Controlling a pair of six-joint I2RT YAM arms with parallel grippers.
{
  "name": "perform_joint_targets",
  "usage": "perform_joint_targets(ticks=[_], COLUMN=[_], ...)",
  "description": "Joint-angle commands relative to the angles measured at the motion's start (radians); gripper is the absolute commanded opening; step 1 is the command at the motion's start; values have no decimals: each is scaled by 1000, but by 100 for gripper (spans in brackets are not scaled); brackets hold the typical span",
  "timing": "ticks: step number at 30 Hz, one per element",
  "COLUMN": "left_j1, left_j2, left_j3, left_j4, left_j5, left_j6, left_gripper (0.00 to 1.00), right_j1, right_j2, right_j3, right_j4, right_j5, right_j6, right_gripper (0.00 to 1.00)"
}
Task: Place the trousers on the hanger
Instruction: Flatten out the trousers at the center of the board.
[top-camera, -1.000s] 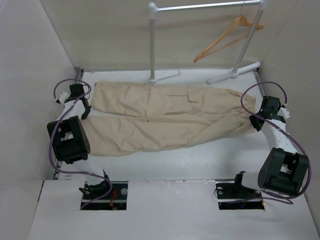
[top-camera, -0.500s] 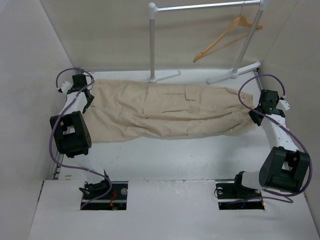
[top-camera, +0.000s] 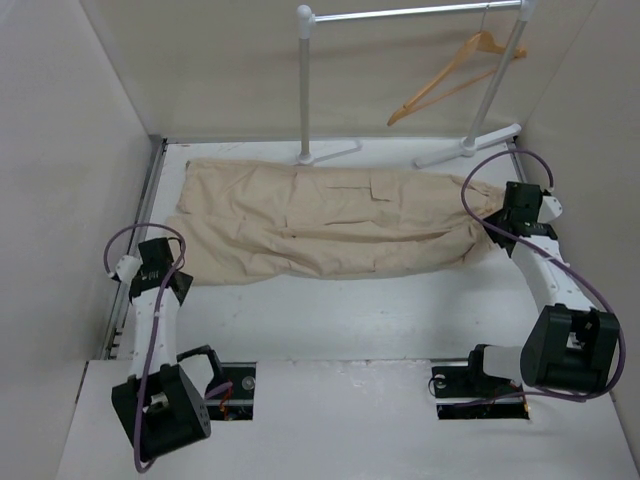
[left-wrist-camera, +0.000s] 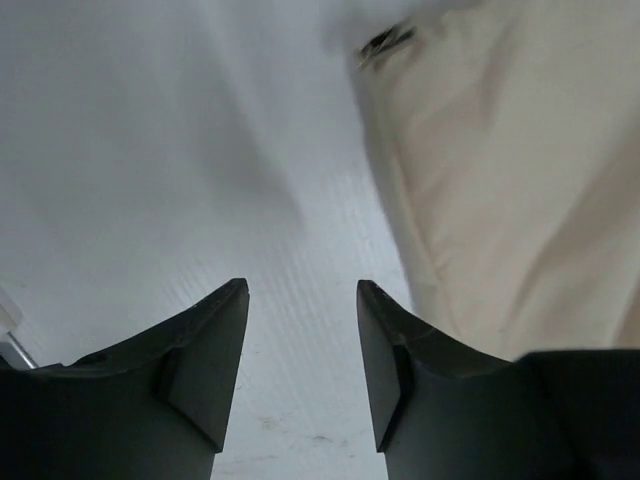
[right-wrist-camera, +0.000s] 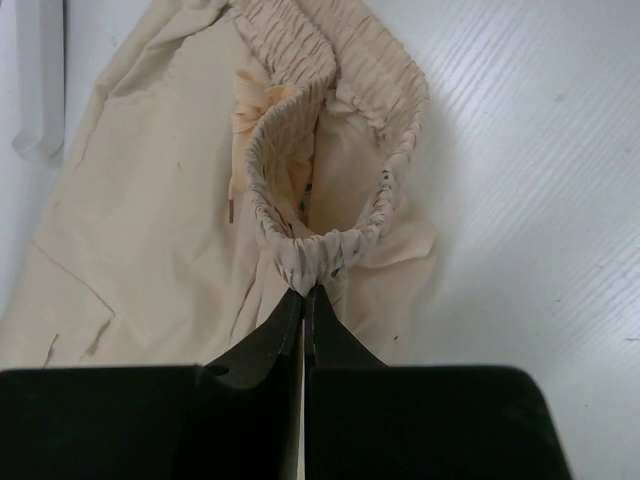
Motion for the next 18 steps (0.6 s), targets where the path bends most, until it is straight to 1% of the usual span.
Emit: perform_joint_targets(ticks=[1,4,6,7,9,11,13,15,18], left_j1=[25,30,28,26,30,34,46,51,46], left_j2=[45,128,194,232,299,336,353,349,318], left_j3=[-51,-41,-28,-22,-15,-10,25,95,223], left_j4=[83,191,248,271,306,334,343,326,222], left_j5=[92,120,135,140,150,164,170,157,79], left_j6=[-10,-19,-25,-25,-28,-39,-47,-42,-77], left_gripper=[47,49,48,47,37,24,11,5,1], right_j1=[9,9,9,9,9,2,-14,-40,-68], right_j2=[-13,-16,-21,-24,-30,-36,-56,-96,-171], right_j3=[-19,-30,-34,-38,-47,-56,-65,-73,-82], right_j4=[73,76,74,71,67,59,36,-5,-70], right_j5=[-44,-52,-54,-54,-52,-55,-60,-61,-48], right_j6=[19,19,19,19,22,22,11,5,-12], right_gripper=[0,0,0,0,0,0,0,0,0])
